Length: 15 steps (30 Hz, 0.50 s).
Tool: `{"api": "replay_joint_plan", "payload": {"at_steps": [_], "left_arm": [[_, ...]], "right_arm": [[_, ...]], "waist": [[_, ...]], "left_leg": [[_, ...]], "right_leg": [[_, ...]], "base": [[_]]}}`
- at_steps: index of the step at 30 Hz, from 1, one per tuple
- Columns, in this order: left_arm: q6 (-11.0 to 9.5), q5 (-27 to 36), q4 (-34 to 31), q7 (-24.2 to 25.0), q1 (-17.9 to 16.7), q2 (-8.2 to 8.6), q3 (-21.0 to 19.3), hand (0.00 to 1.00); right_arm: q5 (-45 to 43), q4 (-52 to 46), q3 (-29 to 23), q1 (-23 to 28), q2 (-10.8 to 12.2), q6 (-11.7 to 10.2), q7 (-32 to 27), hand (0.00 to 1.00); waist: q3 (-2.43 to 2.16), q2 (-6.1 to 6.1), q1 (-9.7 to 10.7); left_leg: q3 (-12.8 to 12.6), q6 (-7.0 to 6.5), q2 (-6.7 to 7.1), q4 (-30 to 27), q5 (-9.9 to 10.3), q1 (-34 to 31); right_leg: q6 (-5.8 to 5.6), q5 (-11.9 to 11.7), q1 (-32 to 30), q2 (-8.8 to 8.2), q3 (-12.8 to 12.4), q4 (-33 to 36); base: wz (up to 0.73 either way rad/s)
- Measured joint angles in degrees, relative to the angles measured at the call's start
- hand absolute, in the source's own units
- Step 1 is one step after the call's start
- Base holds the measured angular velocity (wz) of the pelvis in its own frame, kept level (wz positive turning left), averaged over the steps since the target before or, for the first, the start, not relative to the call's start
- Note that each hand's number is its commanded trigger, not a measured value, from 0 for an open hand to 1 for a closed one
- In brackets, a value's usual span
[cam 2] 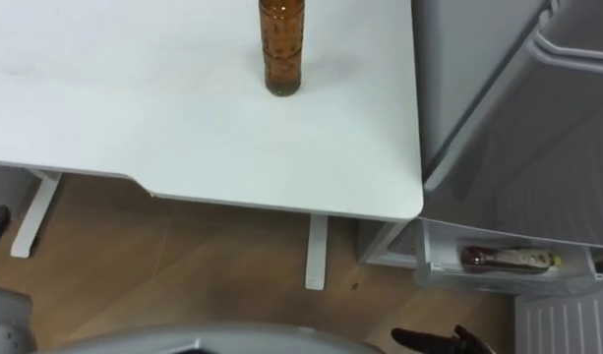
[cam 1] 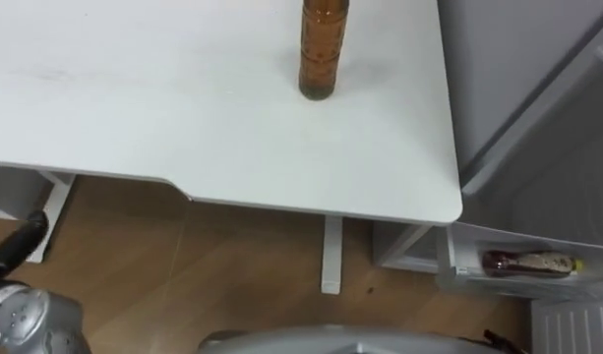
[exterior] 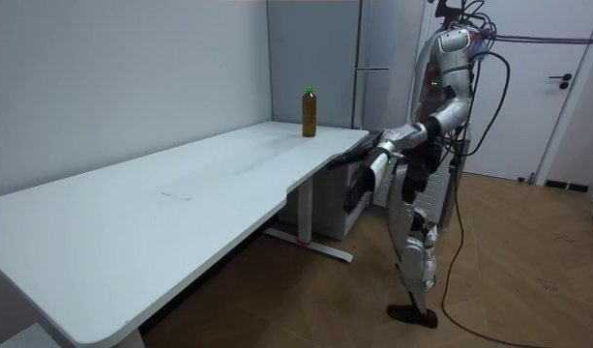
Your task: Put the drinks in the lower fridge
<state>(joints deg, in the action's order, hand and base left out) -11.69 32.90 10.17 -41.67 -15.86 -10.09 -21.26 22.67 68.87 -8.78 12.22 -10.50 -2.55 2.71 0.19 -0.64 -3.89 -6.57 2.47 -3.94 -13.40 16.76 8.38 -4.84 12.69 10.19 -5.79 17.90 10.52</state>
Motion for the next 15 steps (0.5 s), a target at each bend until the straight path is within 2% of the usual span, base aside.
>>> {"api": "replay_joint_plan", "payload": {"at_steps": [4, 6, 9, 12, 15], "left_arm": [[-0.52, -4.98, -9.58, -1.38, 0.17, 0.00, -0.08, 0.00], [-0.74, -9.12, -14.49, -0.40, 0.19, -0.01, -0.05, 0.00], [-0.81, -13.31, -17.03, 0.93, 0.82, -0.01, 0.09, 0.00], [-0.82, -14.75, -20.73, 1.96, 2.19, -0.01, 0.76, 0.00], [-0.88, -15.14, -23.73, 5.40, 2.92, -0.01, 2.17, 0.00]], "right_arm": [[-0.76, 0.18, -1.01, 0.26, 1.10, 0.03, 1.30, 0.00], [0.11, 1.38, -1.64, 0.48, 1.47, 0.04, 2.08, 0.00], [1.82, 2.30, -1.80, 0.72, 1.71, 0.01, 3.34, 0.00], [2.18, 3.46, -1.95, 0.47, 2.00, 0.01, 3.77, 0.00], [2.85, 4.71, -2.00, -0.28, 2.00, -0.10, 4.06, 0.00]], "waist": [[0.01, 0.27, 0.83], [0.00, 0.44, 2.20], [-0.02, 0.91, 3.84], [0.01, 1.01, 4.43], [0.04, 1.41, 5.59]], "left_leg": [[-0.18, 0.00, 0.10, 0.00, 0.00, -0.08], [0.33, -0.01, 0.18, -0.04, 0.00, 0.01], [0.51, -0.01, 0.29, -0.10, 0.00, 0.25], [0.64, -0.02, 0.30, -0.13, -0.09, 0.03], [0.46, -0.02, 0.30, -0.08, -0.10, 0.17]], "right_leg": [[0.00, 0.00, -0.20, -0.08, -0.10, 0.00], [0.00, 0.00, 0.62, -0.11, 0.23, -0.08], [0.00, 0.00, 1.14, -0.12, 0.22, -0.63], [0.00, 0.00, 0.92, -0.10, -0.05, -0.81], [0.00, 0.00, 0.86, -0.09, -0.50, -0.79]], "base": [[0.02], [0.08], [0.05], [0.00], [-0.05]]}}
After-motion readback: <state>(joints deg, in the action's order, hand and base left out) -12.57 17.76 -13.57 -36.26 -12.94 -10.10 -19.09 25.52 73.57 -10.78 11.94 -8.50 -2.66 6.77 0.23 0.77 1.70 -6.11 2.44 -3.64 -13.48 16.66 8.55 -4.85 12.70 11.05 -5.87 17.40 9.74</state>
